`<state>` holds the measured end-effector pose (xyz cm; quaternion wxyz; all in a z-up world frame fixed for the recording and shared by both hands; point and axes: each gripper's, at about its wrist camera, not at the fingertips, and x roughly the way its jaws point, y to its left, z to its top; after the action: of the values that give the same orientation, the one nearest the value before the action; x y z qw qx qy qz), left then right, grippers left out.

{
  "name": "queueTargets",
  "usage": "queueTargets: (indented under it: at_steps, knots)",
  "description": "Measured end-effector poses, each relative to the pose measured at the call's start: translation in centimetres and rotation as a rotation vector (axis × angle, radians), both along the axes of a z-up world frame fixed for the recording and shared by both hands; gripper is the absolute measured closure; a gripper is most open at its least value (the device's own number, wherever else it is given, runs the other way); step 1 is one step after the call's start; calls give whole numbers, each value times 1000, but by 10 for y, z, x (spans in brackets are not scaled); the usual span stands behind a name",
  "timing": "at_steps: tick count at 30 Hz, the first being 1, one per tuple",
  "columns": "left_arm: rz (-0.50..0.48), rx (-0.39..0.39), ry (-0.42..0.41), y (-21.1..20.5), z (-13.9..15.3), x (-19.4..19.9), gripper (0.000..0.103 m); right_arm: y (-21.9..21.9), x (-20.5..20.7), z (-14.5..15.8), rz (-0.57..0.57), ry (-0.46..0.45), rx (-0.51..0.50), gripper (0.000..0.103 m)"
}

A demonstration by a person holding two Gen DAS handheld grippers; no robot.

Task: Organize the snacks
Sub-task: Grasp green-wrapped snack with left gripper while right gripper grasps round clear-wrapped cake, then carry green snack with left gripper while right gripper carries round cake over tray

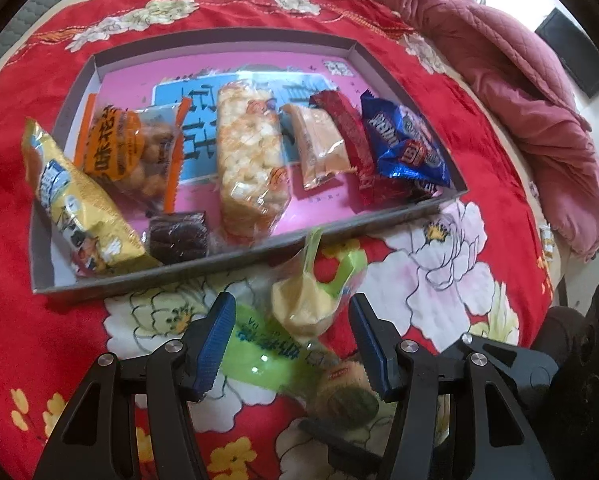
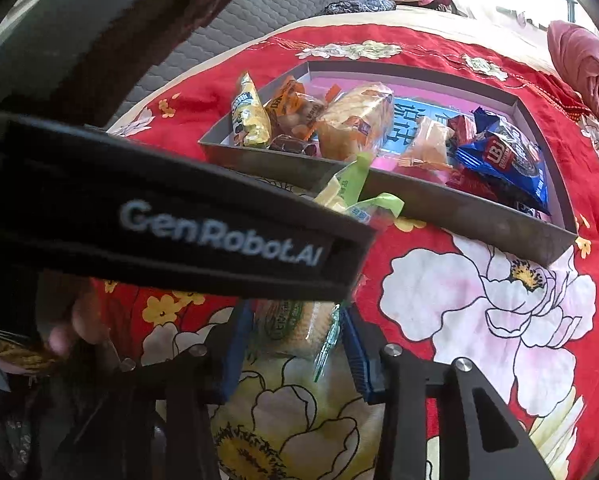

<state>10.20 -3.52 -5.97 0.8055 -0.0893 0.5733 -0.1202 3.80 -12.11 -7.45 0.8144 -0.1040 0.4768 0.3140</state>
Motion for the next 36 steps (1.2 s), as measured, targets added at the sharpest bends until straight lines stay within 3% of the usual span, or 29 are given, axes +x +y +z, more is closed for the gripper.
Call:
queueTargets:
  at_steps: [3,5,8,24,36]
  knots:
    - [2,-7,-2,-3,-2,3,45,-4,2,1,-16,7,1,59]
    - [2,-19,-2,-7,-2,6,58,-8,4,2,-31,14,11,59]
    - [-12,-16,-16,-11,-1,6,65,-12,9,1,-50,24,17,59]
    - [103,-42,-144,41,54,-10,65,-12,6,10,-65,2,63,60]
    - [181,-50,-202,67,70,-9,65,-28,17,36,-139,-83,177,60]
